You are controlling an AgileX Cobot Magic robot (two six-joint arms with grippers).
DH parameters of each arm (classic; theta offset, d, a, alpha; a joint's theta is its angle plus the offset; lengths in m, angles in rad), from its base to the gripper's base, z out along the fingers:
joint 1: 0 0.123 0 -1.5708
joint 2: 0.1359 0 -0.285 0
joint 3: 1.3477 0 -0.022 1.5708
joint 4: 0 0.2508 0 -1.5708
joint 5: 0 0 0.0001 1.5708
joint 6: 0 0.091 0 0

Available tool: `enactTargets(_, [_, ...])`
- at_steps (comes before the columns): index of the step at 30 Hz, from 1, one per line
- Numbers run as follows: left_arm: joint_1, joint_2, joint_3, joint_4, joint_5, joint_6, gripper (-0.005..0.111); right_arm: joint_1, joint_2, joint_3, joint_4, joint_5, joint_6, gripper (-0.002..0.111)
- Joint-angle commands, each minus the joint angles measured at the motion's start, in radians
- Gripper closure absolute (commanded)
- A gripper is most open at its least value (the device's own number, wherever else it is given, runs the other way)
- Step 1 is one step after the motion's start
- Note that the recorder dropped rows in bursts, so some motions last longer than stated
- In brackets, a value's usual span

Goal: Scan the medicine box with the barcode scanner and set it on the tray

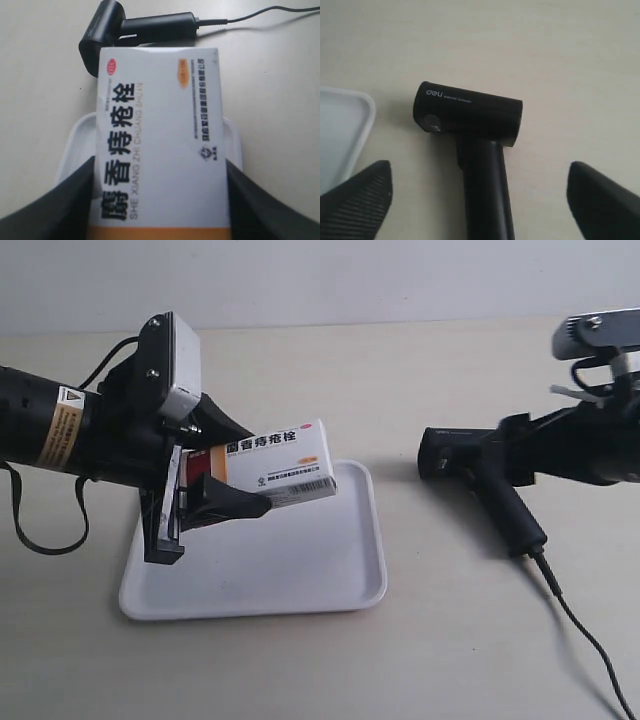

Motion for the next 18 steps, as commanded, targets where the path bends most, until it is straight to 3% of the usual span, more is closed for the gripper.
enactTargets(1, [-0.007,-0.007,-0.006,-0.003,0.01,0.005,0.107,0.004,0.196,-0.082,-0.017,-0.07,-0.07,0.003])
enactTargets(12, [-0.007,0.066,-0.006,0.012,0.021,0.005,0.107,-0.001,0.47,-0.197,-0.017,-0.155,-0.142,0.006])
enactTargets(14, [-0.007,0.097,-0.006,0.014,0.025,0.008,0.107,-0.001,0.48,-0.196,-0.017,-0.164,-0.174,0.013])
enactTargets(18, [-0.007,0.161,-0.009,0.014,0.067,0.022,0.107,-0.002,0.48,-0.196,-0.017,-0.17,-0.217,0.044])
